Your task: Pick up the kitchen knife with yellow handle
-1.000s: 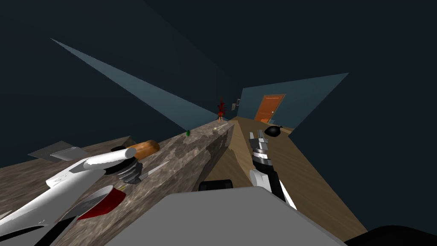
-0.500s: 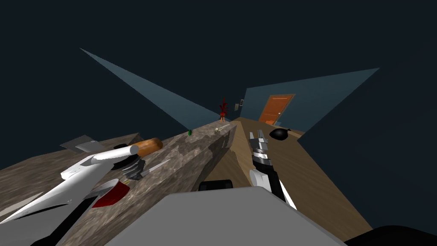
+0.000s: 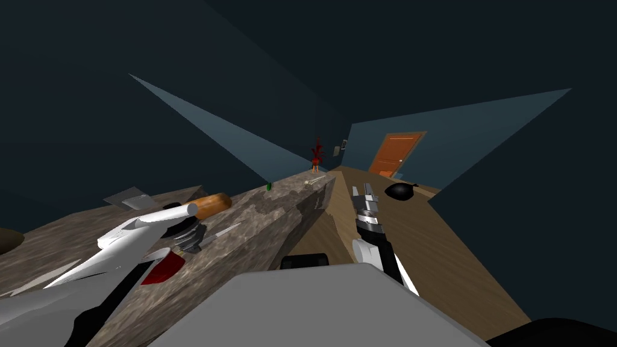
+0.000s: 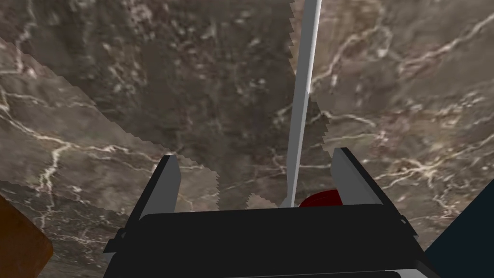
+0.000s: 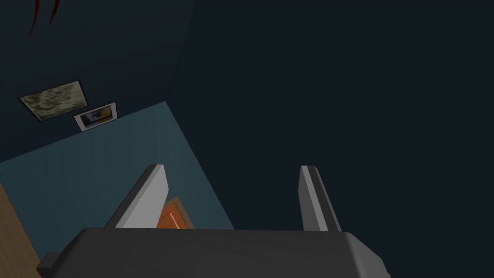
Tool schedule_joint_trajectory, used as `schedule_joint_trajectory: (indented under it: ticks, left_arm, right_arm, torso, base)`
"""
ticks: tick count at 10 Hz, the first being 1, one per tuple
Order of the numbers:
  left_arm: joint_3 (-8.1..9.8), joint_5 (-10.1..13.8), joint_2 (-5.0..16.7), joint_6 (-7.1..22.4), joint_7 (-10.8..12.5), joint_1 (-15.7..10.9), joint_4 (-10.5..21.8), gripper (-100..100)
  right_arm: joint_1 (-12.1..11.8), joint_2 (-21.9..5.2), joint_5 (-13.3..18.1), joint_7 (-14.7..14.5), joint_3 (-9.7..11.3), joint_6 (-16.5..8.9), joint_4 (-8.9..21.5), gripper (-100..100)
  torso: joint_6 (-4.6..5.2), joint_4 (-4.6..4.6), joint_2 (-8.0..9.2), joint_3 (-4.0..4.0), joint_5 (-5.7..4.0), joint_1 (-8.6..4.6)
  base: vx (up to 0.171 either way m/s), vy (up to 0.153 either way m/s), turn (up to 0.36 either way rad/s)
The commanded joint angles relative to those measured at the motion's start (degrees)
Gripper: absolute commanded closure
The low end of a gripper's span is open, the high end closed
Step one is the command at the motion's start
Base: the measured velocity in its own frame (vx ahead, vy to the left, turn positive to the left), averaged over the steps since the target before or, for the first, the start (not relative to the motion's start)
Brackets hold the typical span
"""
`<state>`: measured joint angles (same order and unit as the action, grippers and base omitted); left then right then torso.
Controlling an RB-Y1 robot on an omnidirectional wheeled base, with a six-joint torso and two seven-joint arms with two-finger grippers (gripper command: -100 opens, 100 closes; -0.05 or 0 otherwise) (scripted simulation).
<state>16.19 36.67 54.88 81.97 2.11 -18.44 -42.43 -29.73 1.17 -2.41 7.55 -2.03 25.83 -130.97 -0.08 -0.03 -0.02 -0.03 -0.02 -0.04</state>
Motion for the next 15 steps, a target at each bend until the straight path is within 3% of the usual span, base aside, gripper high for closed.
schedule_joint_trajectory:
  ticks: [1,2,5,6,7,10,11,15]
  left_arm:
    - [-0.10,-0.1,0.0,-0.1,-0.6,-0.6,2.5,-100]
    - [-0.52,-2.2,-0.2,-1.6,-3.5,-3.5,4.9,-100]
    - [-0.52,-2.2,-0.2,-1.6,-5.3,-5.2,9.0,-100]
    - [-0.94,-4.3,-0.3,-3.1,-8.2,-8.1,11.4,-100]
    - [-0.94,-4.3,-0.3,-3.1,-9.5,-9.5,12.7,-100]
    - [-1.22,-4.5,-0.1,-3.9,-10.6,-10.8,16.8,-100]
    - [-1.26,-4.5,-0.1,-4.1,-10.8,-11.0,17.3,100]
    - [-1.16,-4.5,0.1,-3.8,-10.4,-11.0,17.3,100]
  right_arm:
    - [0.0,0.0,0.0,0.0,0.0,0.0,0.0,0]
    - [0.0,0.0,0.0,0.0,0.0,0.0,0.0,0]
    - [0.0,0.0,0.0,0.0,0.0,0.0,0.0,0]
    - [0.0,0.0,0.0,0.0,0.0,0.0,0.0,0]
    - [0.0,0.0,0.0,0.0,0.0,0.0,0.0,0]
    - [0.0,0.0,0.0,0.0,0.0,0.0,0.0,0]
    - [0.0,0.0,0.0,0.0,0.0,0.0,0.0,0]
    - [0.0,0.0,0.0,0.0,0.0,0.0,0.0,0]
  torso:
    - [0.00,0.00,0.00,0.00,0.00,0.00]
    - [-0.01,0.01,0.03,0.02,0.02,0.11]
    - [0.01,0.00,-0.02,-0.01,0.00,0.01]
    - [-0.01,0.01,0.04,0.02,0.03,0.13]
    - [-0.07,0.00,0.00,0.00,0.01,-0.01]
    - [-0.01,0.01,0.04,0.02,0.03,0.15]
    - [-0.02,0.01,0.06,0.04,0.04,0.19]
    - [0.04,0.05,0.29,0.17,0.16,0.23]
  base:
    - [0.009,-0.012,-0.027]
    - [0.027,-0.050,0.208]
    - [0.019,-0.040,0.036]
    - [0.025,-0.060,0.198]
    - [0.025,-0.076,0.131]
    - [0.005,-0.012,-0.006]
    - [0.000,0.000,0.000]
    - [0.001,0.001,0.004]
